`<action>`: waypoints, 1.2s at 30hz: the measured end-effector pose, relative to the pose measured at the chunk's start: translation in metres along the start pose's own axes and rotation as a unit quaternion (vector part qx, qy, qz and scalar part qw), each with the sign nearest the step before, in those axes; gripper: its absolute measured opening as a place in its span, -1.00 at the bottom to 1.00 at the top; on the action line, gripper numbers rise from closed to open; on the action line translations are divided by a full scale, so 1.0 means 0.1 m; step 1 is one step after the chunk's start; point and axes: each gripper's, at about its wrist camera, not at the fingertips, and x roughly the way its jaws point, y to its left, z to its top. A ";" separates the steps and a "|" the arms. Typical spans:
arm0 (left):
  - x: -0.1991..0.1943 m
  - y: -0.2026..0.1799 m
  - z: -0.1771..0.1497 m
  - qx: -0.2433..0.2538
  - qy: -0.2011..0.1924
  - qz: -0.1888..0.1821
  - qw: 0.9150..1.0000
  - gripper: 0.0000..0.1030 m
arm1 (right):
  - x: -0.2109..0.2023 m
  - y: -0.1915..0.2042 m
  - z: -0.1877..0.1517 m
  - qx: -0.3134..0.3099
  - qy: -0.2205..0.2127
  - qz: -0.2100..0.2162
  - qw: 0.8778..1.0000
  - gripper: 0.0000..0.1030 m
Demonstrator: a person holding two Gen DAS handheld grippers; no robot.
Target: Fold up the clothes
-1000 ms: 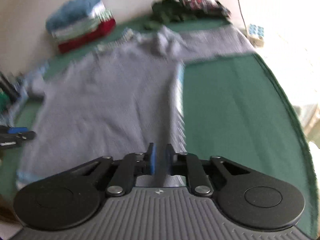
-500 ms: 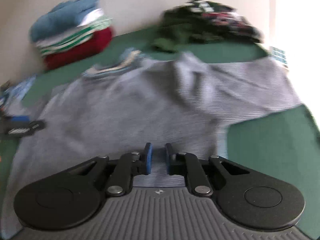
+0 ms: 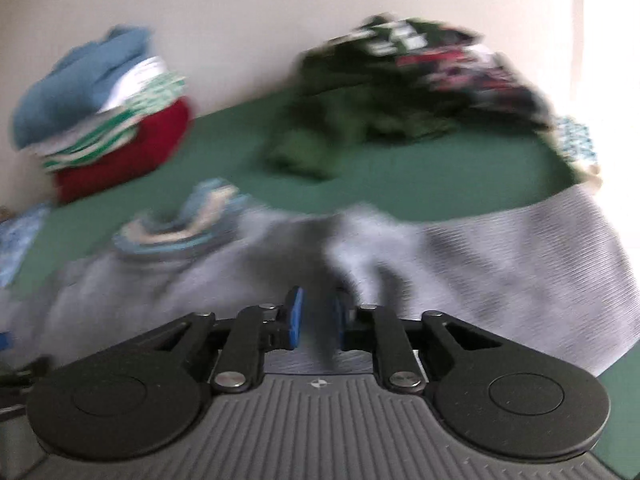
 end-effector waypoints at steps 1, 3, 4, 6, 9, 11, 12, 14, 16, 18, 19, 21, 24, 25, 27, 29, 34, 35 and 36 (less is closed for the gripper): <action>0.00 -0.03 0.00 0.003 -0.001 0.008 1.000 0.73 | 0.01 -0.21 0.02 0.020 -0.005 0.012 1.000 -1.00; 0.00 -0.05 0.00 0.005 -0.002 0.019 1.000 0.73 | -0.02 -0.58 0.04 0.079 -0.007 0.061 0.995 -1.00; 0.00 -0.06 0.00 0.004 0.000 0.023 1.000 0.74 | -0.05 -0.63 0.04 0.088 -0.009 0.065 0.994 -1.00; 0.00 -0.07 0.02 0.004 0.006 0.029 1.000 0.78 | -0.16 -0.61 0.01 0.065 -0.013 0.036 0.997 -1.00; -0.01 -0.10 0.10 0.011 0.023 0.034 0.999 0.68 | -0.26 -0.66 -0.12 0.031 -0.013 0.044 0.998 -1.00; -0.05 -0.12 0.16 0.014 0.031 0.037 0.999 0.48 | -0.34 -0.76 -0.14 0.029 -0.009 0.049 0.998 -1.00; -0.11 -0.14 0.20 0.013 0.027 0.039 0.999 0.49 | -0.40 -0.83 -0.15 0.024 -0.011 0.034 0.999 -1.00; -0.25 -0.17 0.29 0.001 0.011 0.035 0.999 0.57 | -0.50 -0.96 -0.16 0.015 -0.016 0.003 1.000 -1.00; -0.39 -0.22 0.37 -0.011 -0.005 0.030 0.999 0.68 | -0.66 -1.26 -0.19 0.065 -0.019 -0.027 0.997 -0.49; -0.46 -0.31 0.40 -0.021 -0.009 0.018 1.000 0.73 | -0.84 -1.72 -0.26 0.167 -0.030 0.002 0.985 -0.35; -0.49 -0.36 0.41 -0.025 -0.009 0.011 1.000 0.73 | -0.89 -1.93 -0.31 0.217 -0.029 0.021 0.976 -0.12; -0.54 -0.47 0.44 -0.030 -0.009 -0.001 0.999 0.72 | -0.93 -2.23 -0.41 0.285 -0.016 0.022 0.958 0.00; -0.61 -0.71 0.51 -0.018 -0.009 -0.023 1.000 0.72 | -0.89 -2.55 -0.53 0.379 0.000 0.054 0.924 0.01; -0.64 -0.82 0.55 -0.009 -0.012 -0.035 0.999 0.72 | -0.85 -2.63 -0.57 0.409 0.005 0.070 0.910 0.02; -0.71 -1.04 0.63 0.015 -0.018 -0.061 0.998 0.74 | -0.72 -2.72 -0.67 0.480 0.010 0.102 0.872 0.09; -0.76 -1.29 0.68 0.045 -0.031 -0.082 0.995 0.81 | -0.61 -2.77 -0.71 0.513 0.005 0.110 0.851 0.11; -0.78 -1.75 0.77 0.087 -0.043 -0.111 0.989 0.84 | -0.28 -2.85 -0.79 0.586 -0.005 0.137 0.798 0.22; -0.77 -1.80 0.79 0.088 -0.041 -0.113 0.989 0.84 | -0.21 -2.87 -0.78 0.597 -0.006 0.141 0.790 0.22; -0.76 -1.83 0.81 0.087 -0.039 -0.115 0.989 0.84 | -0.14 -2.89 -0.79 0.611 -0.013 0.147 0.778 0.22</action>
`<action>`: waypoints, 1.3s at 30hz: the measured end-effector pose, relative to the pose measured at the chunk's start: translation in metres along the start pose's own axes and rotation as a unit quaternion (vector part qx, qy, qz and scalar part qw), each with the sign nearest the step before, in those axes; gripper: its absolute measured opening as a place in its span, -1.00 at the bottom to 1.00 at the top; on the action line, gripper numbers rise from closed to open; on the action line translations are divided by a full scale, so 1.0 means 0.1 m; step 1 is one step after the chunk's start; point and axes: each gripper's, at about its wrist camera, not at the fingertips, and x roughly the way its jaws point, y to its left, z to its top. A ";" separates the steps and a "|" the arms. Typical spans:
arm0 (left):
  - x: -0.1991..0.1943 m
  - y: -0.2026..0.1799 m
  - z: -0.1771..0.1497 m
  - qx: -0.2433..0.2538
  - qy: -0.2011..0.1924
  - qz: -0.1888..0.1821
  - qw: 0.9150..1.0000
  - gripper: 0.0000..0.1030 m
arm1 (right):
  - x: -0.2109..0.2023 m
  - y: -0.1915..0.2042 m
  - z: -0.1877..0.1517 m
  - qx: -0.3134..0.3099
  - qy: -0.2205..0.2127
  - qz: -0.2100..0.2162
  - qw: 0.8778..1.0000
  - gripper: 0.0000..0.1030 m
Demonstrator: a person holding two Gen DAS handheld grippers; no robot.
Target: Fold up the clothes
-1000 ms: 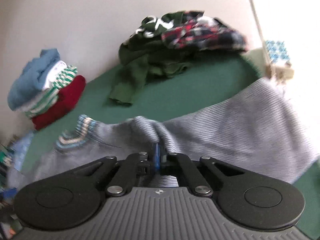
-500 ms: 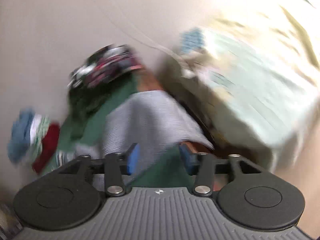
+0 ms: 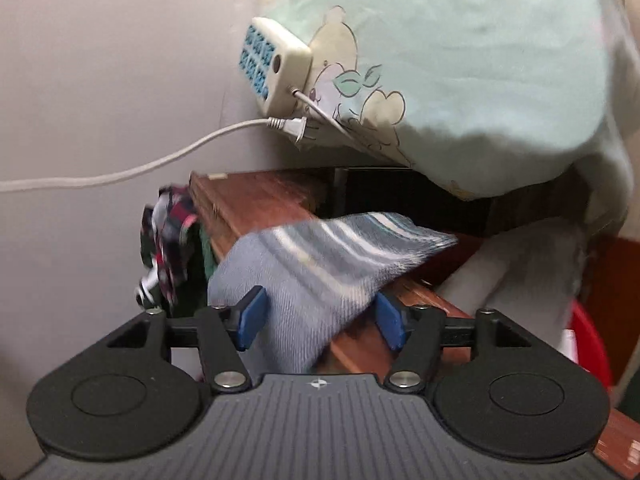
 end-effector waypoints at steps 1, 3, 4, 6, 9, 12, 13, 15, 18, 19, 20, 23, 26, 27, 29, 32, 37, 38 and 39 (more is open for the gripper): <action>0.02 -0.03 0.03 -0.001 0.002 -0.002 1.000 0.84 | 0.06 -0.03 0.03 0.017 -0.003 0.011 1.000 0.16; 0.04 -0.02 0.05 -0.003 0.003 -0.002 1.000 0.87 | 0.06 -0.06 0.10 0.043 -0.024 0.040 0.998 -0.10; 0.05 -0.02 0.06 -0.005 0.004 -0.002 1.000 0.88 | 0.03 -0.03 0.12 0.040 -0.042 0.054 0.997 -0.24; 0.07 0.02 0.07 -0.009 0.005 0.004 1.000 0.90 | -0.05 0.12 0.12 -0.002 -0.066 0.068 0.996 -0.76; 0.09 0.15 0.10 -0.019 0.009 0.020 1.000 0.90 | -0.20 0.44 0.06 -0.081 -0.084 0.091 0.989 -0.86; 0.09 0.40 0.17 -0.049 0.016 0.035 0.998 0.87 | -0.33 0.89 -0.19 -0.190 -0.078 0.121 0.971 -0.86; 0.08 0.52 0.18 -0.066 0.019 0.039 0.997 0.87 | -0.35 1.06 -0.32 -0.236 -0.072 0.123 0.961 -0.86; 0.04 0.76 0.18 -0.106 0.023 0.047 0.993 0.87 | -0.36 1.38 -0.66 -0.336 -0.056 0.117 0.933 -0.86; -0.05 1.09 0.12 -0.155 0.025 0.060 0.986 0.87 | -0.18 1.67 -1.43 -0.494 -0.012 0.089 0.865 -0.86; -0.07 1.16 0.06 -0.166 0.026 0.063 0.984 0.87 | -0.09 1.68 -1.67 -0.534 0.002 0.080 0.842 -0.86; -0.10 1.23 0.00 -0.176 0.029 0.064 0.982 0.87 | 0.01 1.66 -1.91 -0.571 0.019 0.066 0.818 -0.86; -0.14 1.35 -0.19 -0.199 0.037 0.056 0.978 0.87 | 0.34 1.44 -2.58 -0.675 0.065 0.008 0.735 -0.85; -0.15 1.38 -0.34 -0.206 0.045 0.041 0.977 0.87 | 0.46 1.23 -2.90 -0.726 0.084 -0.022 0.682 -0.85; -0.15 1.39 -0.39 -0.209 0.048 0.036 0.976 0.87 | 0.48 1.17 -2.98 -0.738 0.090 -0.031 0.668 -0.84; -0.15 1.34 -0.40 -0.205 0.047 0.014 0.978 0.87 | 0.53 1.09 -3.08 -0.754 0.096 -0.044 0.648 -0.83; -0.15 1.17 -0.29 -0.172 0.032 -0.020 0.984 0.87 | 0.50 1.06 -3.07 -0.754 0.097 -0.042 0.648 -0.72; -0.07 0.65 -0.01 -0.063 -0.003 -0.039 0.997 0.87 | 0.37 1.06 -2.88 -0.727 0.103 -0.030 0.678 -0.42; -0.05 0.52 0.04 -0.035 -0.011 -0.040 0.999 0.87 | 0.34 1.05 -2.86 -0.725 0.100 -0.030 0.681 -0.41; -0.04 0.40 0.06 -0.005 -0.022 -0.040 0.999 0.87 | 0.31 1.05 -2.82 -0.719 0.095 -0.030 0.688 -0.37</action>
